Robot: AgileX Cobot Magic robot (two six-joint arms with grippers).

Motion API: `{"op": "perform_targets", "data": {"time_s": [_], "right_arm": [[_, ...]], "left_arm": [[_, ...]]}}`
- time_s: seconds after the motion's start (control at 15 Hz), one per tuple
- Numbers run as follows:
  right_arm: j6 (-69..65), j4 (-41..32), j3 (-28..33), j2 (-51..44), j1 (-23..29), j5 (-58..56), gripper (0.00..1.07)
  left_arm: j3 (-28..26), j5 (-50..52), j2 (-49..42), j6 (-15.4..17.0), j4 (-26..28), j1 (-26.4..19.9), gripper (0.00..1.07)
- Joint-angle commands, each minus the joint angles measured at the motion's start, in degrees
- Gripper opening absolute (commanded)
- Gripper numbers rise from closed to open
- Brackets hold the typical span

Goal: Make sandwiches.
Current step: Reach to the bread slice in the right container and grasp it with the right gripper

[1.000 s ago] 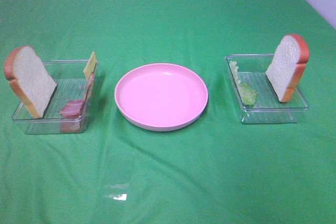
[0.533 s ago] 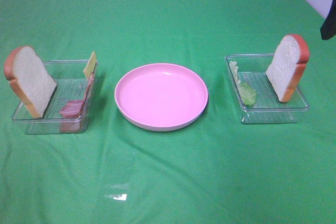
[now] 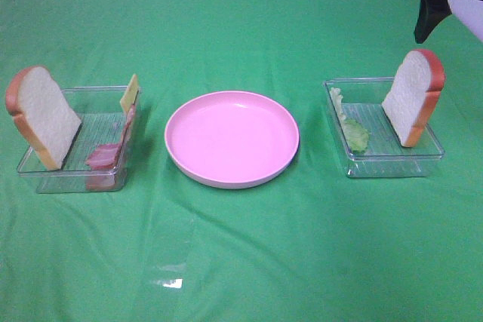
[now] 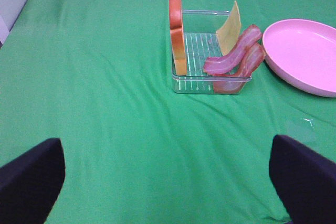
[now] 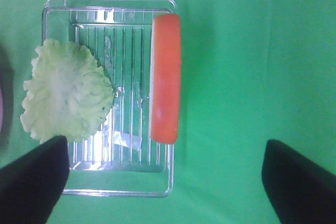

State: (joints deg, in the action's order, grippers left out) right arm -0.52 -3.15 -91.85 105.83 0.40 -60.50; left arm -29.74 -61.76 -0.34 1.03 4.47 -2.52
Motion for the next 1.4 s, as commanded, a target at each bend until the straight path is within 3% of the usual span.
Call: {"op": "perform_targets", "data": {"time_s": [0.07,0.53,0.73,0.87,1.07,1.2,1.4], "right_arm": [[1.2,0.4,-0.9,1.7,-0.3,1.3,0.96],[1.1,0.4,-0.9,11.3,-0.3,8.7,0.96],[1.1,0.3,-0.9,13.0,-0.3,8.4,0.89],[0.5,0.3,-0.9,13.1,-0.3,7.9,0.74],[0.1,-1.2,-0.9,13.1,-0.3,6.9,0.29],[0.1,-2.1,-0.9,12.9,-0.3,6.4,0.17],[0.1,-2.2,-0.9,12.1,-0.3,6.2,0.16]], "left_arm": [[0.1,0.2,-0.8,-0.1,0.5,-0.1,0.98],[0.1,0.2,-0.8,-0.1,0.5,-0.1,0.98],[0.1,0.2,-0.8,-0.1,0.5,-0.1,0.98],[0.1,0.2,-0.8,-0.1,0.5,-0.1,0.98],[0.1,0.2,-0.8,-0.1,0.5,-0.1,0.98],[0.1,0.2,-0.8,-0.1,0.5,-0.1,0.98],[0.1,0.2,-0.8,-0.1,0.5,-0.1,0.98]]}}
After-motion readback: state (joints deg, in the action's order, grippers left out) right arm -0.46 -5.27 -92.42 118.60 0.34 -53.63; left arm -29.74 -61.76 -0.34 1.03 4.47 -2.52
